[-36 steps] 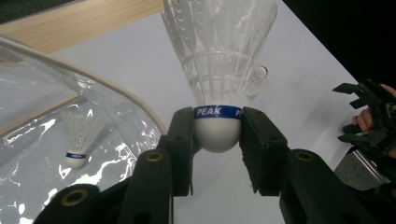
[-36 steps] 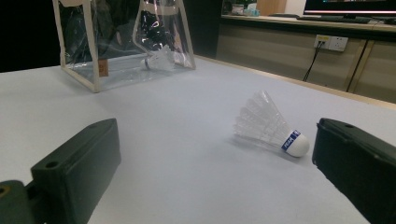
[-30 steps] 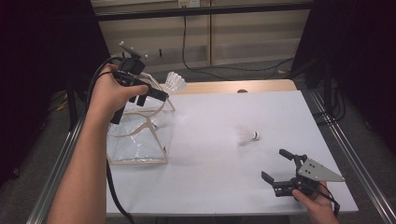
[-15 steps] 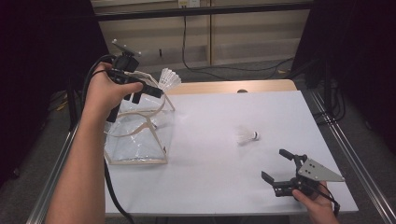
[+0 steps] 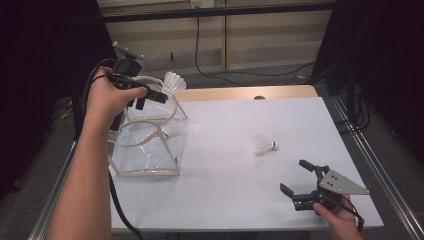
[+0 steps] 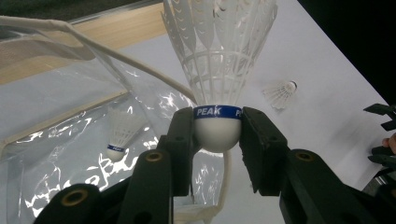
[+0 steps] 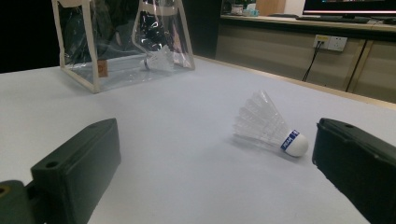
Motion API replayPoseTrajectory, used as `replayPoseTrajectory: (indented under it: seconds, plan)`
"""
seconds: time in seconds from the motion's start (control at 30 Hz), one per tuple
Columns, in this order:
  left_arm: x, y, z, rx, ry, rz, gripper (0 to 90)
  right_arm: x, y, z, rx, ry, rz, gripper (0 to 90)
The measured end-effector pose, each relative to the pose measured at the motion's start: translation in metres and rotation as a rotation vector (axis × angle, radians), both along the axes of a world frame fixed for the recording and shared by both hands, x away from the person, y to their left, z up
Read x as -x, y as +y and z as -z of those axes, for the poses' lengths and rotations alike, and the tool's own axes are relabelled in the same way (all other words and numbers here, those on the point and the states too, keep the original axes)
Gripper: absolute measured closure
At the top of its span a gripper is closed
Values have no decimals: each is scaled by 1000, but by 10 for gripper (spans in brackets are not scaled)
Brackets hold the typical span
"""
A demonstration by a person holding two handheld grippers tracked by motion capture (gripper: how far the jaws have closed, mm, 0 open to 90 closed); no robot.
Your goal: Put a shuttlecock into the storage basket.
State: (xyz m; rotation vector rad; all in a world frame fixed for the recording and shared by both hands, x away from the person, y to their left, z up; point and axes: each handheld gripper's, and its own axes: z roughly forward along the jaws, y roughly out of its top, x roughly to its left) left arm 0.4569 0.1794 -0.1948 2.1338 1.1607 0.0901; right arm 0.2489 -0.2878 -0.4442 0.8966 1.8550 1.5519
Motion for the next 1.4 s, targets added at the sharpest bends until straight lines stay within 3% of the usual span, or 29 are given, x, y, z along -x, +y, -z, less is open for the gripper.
replayPoseTrajectory:
  seconds: [0.77, 1.4]
  plan:
    - [-7, 19, 10, -6, 14, -73, 658, 0, 0, 0, 3, 0, -1, 7]
    - [-10, 29, 15, -17, -6, -135, 658, 0, 0, 0, 0, 3, 2, 7]
